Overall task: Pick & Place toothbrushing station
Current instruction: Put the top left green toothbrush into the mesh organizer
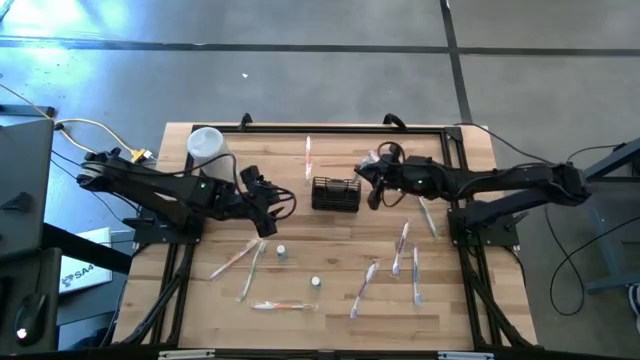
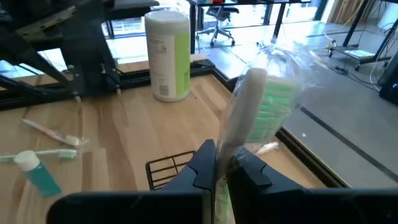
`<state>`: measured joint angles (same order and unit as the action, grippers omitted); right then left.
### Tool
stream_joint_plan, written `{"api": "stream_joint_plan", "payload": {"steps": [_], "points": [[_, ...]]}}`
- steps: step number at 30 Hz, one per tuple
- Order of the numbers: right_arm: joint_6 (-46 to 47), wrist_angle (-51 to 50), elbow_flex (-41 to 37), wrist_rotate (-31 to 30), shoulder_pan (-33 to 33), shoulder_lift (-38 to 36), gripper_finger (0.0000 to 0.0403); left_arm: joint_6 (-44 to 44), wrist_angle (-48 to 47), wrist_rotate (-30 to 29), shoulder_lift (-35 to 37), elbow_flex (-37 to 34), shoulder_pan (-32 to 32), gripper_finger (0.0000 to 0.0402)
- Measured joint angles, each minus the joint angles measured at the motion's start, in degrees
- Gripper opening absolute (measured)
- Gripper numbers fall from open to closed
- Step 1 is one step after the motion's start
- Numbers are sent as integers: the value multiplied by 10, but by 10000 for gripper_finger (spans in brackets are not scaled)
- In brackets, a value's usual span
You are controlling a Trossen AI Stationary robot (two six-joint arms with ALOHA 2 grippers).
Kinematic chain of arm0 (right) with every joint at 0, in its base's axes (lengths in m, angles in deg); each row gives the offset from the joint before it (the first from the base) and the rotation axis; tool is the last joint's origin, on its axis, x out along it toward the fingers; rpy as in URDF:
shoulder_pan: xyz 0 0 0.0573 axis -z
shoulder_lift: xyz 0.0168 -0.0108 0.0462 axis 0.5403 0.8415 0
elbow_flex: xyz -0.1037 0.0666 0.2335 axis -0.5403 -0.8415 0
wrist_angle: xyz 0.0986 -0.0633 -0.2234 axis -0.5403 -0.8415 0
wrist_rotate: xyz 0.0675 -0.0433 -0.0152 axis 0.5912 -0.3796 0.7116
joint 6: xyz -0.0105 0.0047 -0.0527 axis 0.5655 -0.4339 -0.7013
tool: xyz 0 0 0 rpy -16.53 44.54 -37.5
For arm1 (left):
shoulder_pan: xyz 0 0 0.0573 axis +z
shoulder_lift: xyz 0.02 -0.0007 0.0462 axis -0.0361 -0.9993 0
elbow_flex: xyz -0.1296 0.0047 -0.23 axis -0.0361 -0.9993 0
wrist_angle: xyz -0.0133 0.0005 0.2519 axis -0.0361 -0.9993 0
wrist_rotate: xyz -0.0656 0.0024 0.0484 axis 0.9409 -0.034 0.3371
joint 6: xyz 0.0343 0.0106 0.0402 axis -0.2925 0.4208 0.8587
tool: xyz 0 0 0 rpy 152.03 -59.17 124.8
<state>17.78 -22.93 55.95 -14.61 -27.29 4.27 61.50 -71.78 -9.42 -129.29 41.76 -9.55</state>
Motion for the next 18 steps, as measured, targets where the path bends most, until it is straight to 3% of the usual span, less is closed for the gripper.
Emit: {"api": "stream_joint_plan", "payload": {"steps": [12, 18], "points": [[61, 13, 0, -30, 10, 73, 12, -45, 23, 3, 0, -28, 0, 278], [96, 29, 0, -30, 11, 116, 12, -69, 63, 45, 0, -42, 0, 278]]}}
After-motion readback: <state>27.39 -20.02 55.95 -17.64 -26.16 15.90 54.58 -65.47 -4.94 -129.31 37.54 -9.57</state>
